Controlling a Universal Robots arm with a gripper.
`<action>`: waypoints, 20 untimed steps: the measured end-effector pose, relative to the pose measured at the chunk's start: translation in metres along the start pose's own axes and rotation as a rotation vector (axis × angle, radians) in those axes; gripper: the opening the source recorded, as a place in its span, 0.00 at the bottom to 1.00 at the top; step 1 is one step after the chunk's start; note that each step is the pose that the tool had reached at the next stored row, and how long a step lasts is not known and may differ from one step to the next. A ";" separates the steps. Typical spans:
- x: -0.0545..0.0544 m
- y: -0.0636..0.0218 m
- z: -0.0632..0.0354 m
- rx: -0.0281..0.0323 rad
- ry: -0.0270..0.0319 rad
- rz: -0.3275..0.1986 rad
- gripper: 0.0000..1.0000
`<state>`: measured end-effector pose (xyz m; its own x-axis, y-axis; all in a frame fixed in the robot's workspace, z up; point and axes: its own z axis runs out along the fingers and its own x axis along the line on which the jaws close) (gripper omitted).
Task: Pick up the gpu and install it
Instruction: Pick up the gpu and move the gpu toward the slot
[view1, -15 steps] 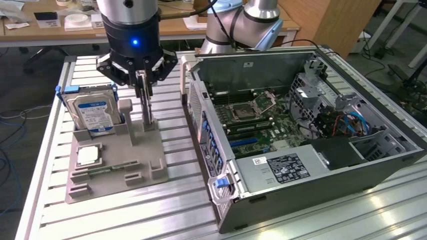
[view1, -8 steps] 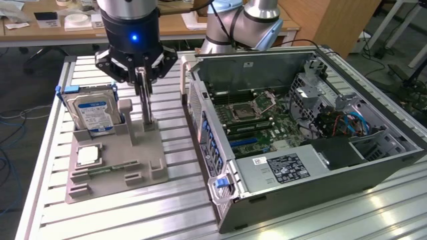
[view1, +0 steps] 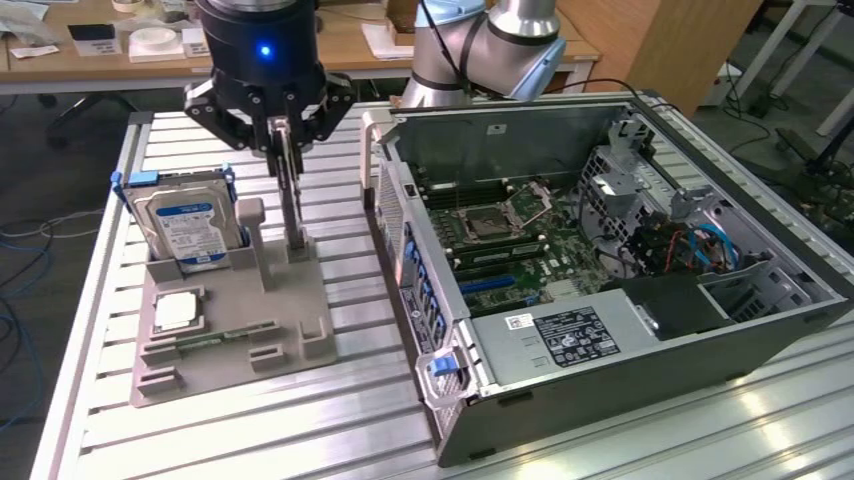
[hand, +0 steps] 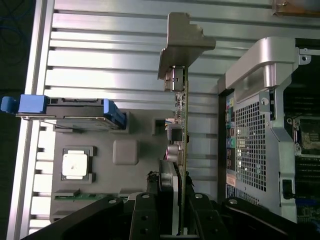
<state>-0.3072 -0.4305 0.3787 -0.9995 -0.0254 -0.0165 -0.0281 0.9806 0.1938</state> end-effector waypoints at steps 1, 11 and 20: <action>0.000 0.0001 -0.0005 0.0023 -0.0001 0.000 0.28; 0.000 0.0014 -0.0069 0.0216 0.0005 0.000 0.28; 0.000 0.0024 -0.0112 0.0521 0.0013 0.000 0.28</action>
<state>-0.3073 -0.4303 0.3901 -0.9995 -0.0259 -0.0152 -0.0278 0.9894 0.1425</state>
